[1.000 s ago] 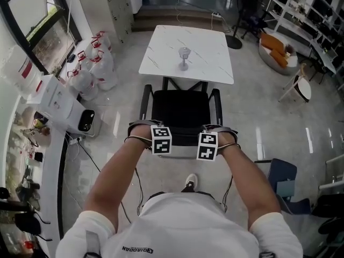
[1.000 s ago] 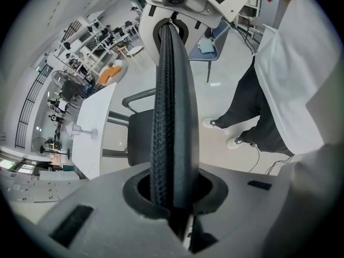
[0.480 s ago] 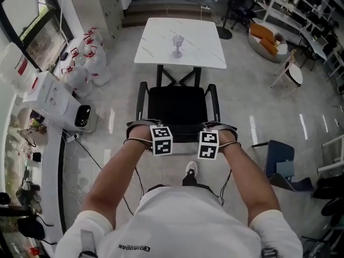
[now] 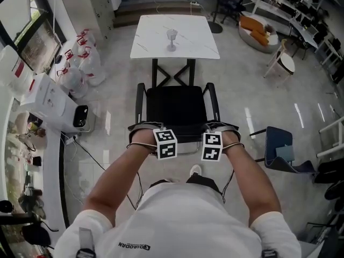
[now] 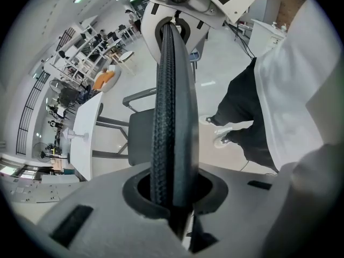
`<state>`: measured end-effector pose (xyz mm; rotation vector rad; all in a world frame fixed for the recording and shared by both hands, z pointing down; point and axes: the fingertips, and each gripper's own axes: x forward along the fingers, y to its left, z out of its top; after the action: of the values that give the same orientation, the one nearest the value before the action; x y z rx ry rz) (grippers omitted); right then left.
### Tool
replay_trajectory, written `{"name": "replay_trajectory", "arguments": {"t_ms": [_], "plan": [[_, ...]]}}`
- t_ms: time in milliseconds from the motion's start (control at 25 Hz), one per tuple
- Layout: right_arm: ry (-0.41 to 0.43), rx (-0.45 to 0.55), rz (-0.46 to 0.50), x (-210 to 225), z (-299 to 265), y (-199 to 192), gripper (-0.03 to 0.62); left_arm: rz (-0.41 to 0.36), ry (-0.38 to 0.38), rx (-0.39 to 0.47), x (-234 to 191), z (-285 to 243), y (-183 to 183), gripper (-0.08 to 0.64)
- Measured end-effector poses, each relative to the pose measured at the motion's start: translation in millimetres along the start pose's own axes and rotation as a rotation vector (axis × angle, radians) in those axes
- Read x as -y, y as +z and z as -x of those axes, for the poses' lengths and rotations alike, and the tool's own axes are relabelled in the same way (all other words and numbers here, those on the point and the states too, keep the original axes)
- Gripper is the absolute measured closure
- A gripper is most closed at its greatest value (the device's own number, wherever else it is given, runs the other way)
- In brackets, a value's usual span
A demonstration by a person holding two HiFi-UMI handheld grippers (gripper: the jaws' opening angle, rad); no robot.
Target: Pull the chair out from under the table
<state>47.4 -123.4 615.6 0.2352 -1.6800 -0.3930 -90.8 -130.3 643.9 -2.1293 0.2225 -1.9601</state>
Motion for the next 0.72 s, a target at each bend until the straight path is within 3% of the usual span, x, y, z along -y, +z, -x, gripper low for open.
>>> {"name": "replay_trajectory", "arguments": {"t_ms": [720], "plan": [[0.067,-0.001,-0.022,-73.5,31.5,3.3,0.551,0.013,-0.037,-0.007,75.2,23.6,8.6,0.495]]}}
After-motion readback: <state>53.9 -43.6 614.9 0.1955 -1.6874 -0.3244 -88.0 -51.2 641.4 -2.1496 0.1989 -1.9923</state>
